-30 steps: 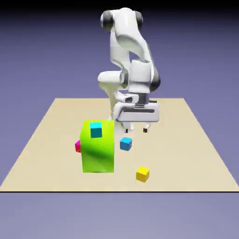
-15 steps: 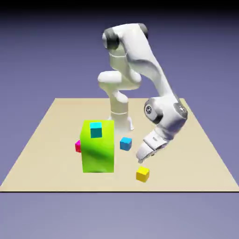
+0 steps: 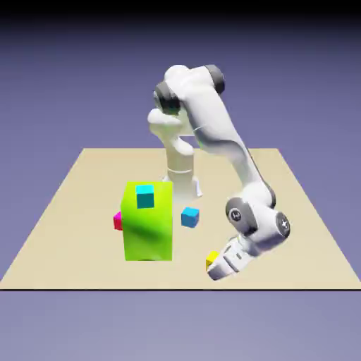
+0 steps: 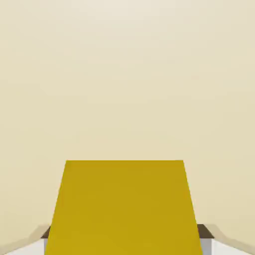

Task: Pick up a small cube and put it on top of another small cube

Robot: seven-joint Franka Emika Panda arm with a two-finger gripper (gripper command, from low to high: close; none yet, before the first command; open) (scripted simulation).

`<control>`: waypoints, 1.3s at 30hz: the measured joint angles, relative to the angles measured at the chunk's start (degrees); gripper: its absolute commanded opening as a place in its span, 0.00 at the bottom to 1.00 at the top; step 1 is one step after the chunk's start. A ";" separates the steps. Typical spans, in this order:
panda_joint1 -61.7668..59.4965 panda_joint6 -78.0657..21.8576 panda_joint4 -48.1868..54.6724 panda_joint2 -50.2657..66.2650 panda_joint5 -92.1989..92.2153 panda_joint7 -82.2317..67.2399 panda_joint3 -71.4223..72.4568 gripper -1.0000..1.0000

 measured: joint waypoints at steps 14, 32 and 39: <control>4.70 9.25 -29.06 -25.01 9.82 -3.54 -1.45 0.00; 6.10 26.40 -58.26 -39.61 8.95 0.08 -6.46 0.00; 7.97 22.34 -57.04 -43.52 13.40 -3.06 -4.71 1.00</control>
